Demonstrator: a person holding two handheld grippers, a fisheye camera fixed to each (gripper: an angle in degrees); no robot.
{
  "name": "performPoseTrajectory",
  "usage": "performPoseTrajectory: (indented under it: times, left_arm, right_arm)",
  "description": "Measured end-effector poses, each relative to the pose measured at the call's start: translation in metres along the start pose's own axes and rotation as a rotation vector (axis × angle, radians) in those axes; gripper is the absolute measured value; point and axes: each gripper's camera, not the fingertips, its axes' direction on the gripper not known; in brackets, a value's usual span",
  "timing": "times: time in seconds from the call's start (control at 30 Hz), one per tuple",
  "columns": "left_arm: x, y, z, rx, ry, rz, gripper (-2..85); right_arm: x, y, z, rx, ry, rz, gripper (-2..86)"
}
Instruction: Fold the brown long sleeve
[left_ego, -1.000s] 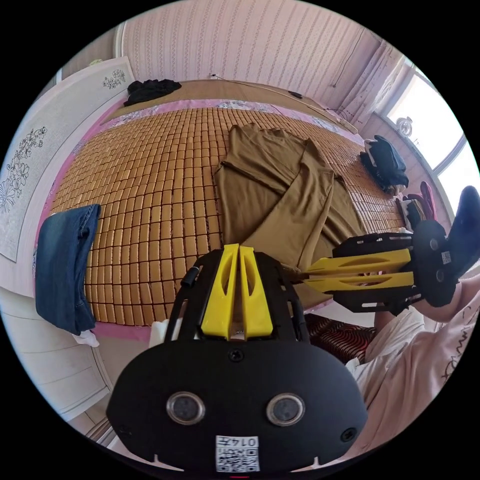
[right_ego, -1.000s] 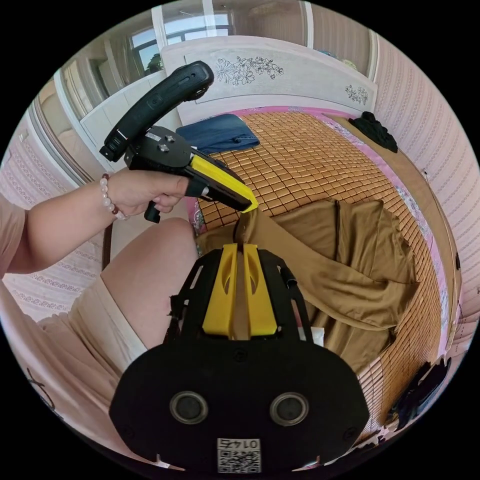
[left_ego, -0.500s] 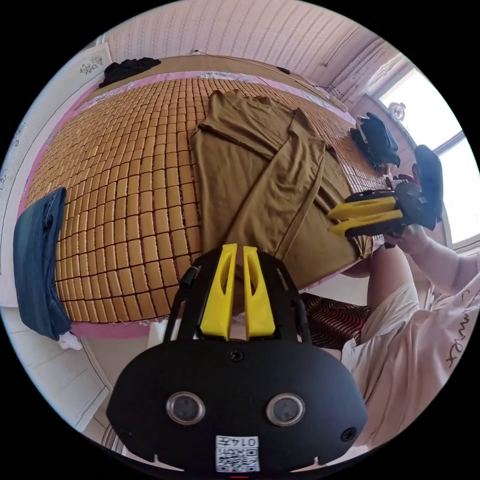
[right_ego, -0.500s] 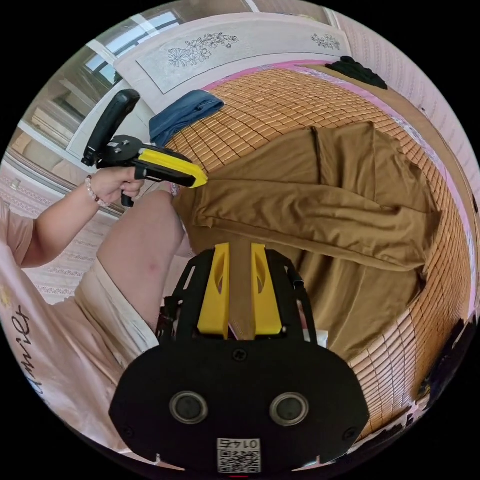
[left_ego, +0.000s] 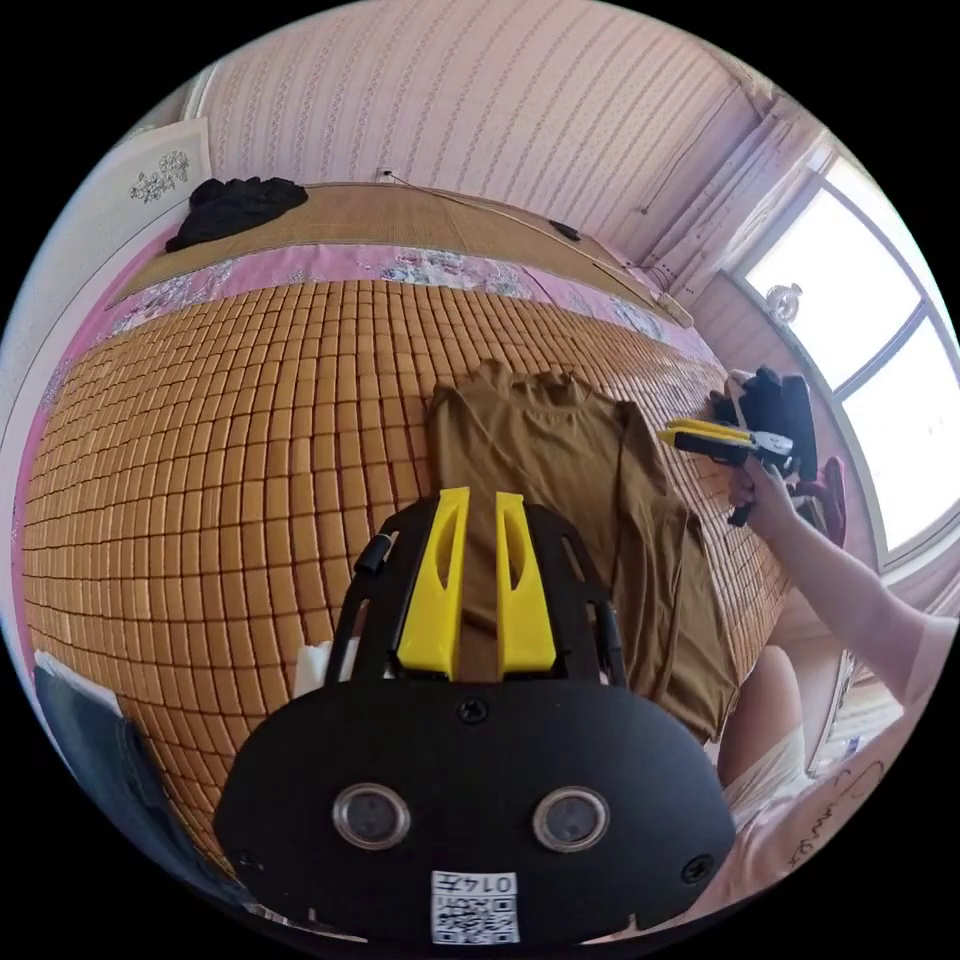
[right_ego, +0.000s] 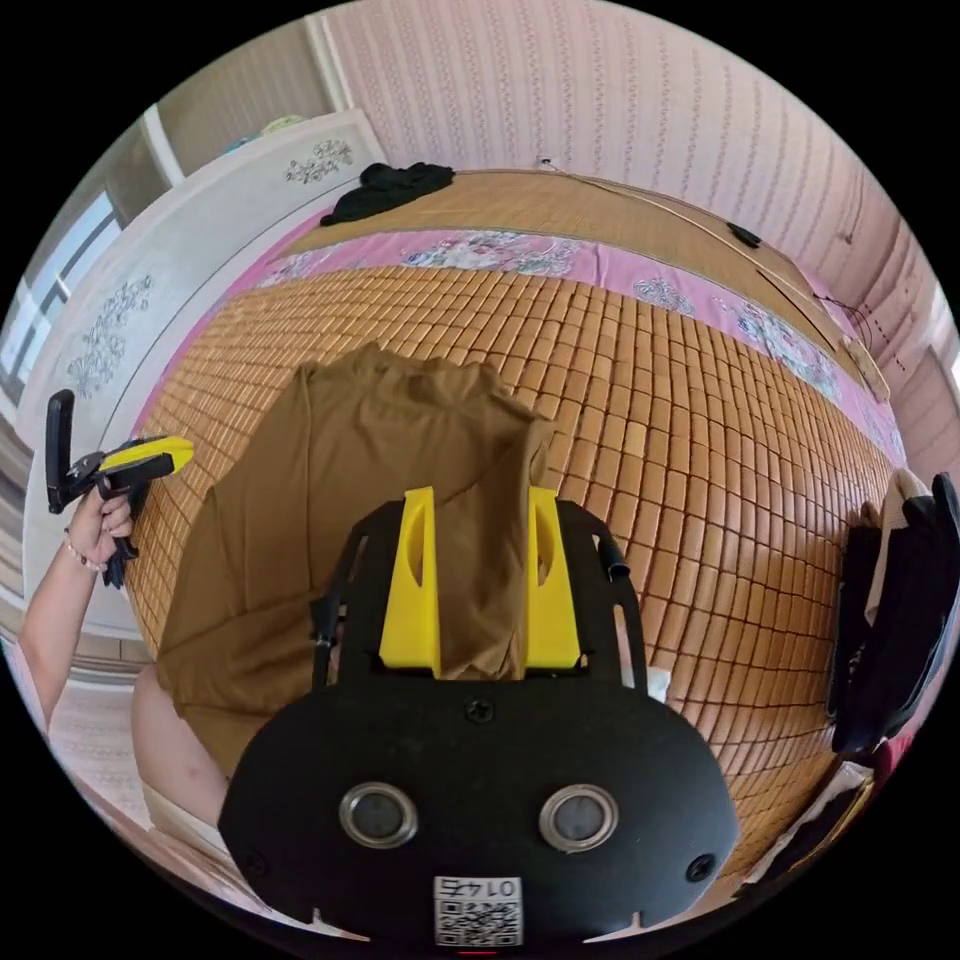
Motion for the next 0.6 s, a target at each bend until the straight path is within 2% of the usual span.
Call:
performPoseTrajectory:
  times: [0.13, 0.2, 0.23, 0.27, 0.33, 0.47, 0.6]
  left_arm:
    - [-0.023, -0.046, 0.035, -0.012, -0.021, -0.119, 7.4]
    - [-0.03, -0.058, 0.049, -0.046, -0.016, -0.152, 10.2]
    - [-0.034, -0.063, 0.057, -0.06, -0.02, -0.186, 11.7]
    - [-0.036, -0.068, 0.064, -0.069, -0.005, -0.207, 12.3]
    - [-0.038, -0.076, 0.075, -0.103, 0.002, -0.216, 11.0]
    - [-0.03, -0.092, 0.086, -0.169, -0.116, -0.152, 1.6]
    - [-0.024, -0.097, 0.062, -0.045, -0.083, -0.095, 0.0]
  right_arm:
    - [0.037, -0.018, 0.035, -0.062, -0.03, 0.123, 11.7]
    - [0.054, -0.022, 0.05, -0.134, -0.015, 0.191, 7.2]
    - [0.066, -0.023, 0.053, -0.146, -0.015, 0.211, 2.2]
    - [0.077, -0.025, 0.05, -0.122, -0.025, 0.225, 1.2]
    - [0.093, -0.027, 0.043, -0.089, -0.083, 0.238, 0.3]
    - [0.129, -0.027, 0.033, -0.049, -0.224, 0.302, -0.4]
    - [0.143, -0.025, 0.012, 0.001, -0.246, 0.27, -0.5]
